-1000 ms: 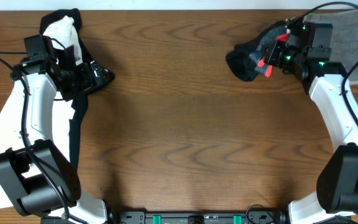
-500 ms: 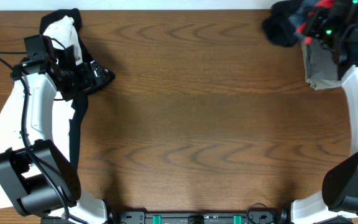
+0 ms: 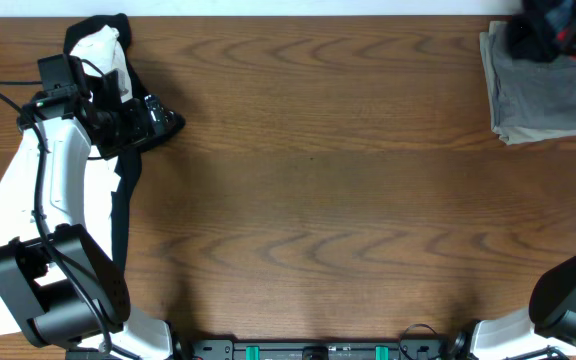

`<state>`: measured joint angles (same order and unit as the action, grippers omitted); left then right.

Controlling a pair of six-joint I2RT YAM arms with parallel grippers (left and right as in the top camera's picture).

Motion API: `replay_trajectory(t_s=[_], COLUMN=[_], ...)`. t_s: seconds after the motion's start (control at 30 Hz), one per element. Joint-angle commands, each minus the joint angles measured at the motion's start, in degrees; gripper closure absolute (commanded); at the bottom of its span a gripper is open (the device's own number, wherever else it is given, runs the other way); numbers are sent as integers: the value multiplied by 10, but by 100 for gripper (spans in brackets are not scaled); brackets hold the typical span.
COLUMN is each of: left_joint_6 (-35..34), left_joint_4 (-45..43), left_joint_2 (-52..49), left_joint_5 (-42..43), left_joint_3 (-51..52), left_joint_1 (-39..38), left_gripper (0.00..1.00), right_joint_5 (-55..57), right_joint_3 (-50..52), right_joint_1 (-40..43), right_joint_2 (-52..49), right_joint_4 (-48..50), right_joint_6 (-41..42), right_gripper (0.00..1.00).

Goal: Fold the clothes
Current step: 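Move the held pants onto the folded clothes stack at upper right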

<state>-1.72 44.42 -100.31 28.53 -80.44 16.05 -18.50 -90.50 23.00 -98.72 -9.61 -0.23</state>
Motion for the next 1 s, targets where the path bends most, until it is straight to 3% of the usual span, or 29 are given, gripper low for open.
replay_trajectory(t_s=[0.0,0.37,0.6,0.83,0.97], left_joint_6=[-6,-6,-6,-21,-21], left_joint_4=[-6,-15,-17,-32,-38], left_joint_2=[-7,-7,-7,-8,-8], left_joint_5=[4,4,4,4,4], left_joint_3=[-2,-2,-2,-2,-2], left_joint_1=[1,1,1,-7,-19], left_gripper=[2,2,2,2,2], right_joint_5=[-29,-62,-65,-55,-55], right_joint_3=[-21,-21,-21,-21,-21], right_joint_1=[20,37,37,37,41], right_joint_2=[-24,-139,-174,-196,-214], right_joint_4=[35,193,283,304,265], right_joint_6=[-27,-25,19,19,18], right_gripper=[99,99,99,99,99])
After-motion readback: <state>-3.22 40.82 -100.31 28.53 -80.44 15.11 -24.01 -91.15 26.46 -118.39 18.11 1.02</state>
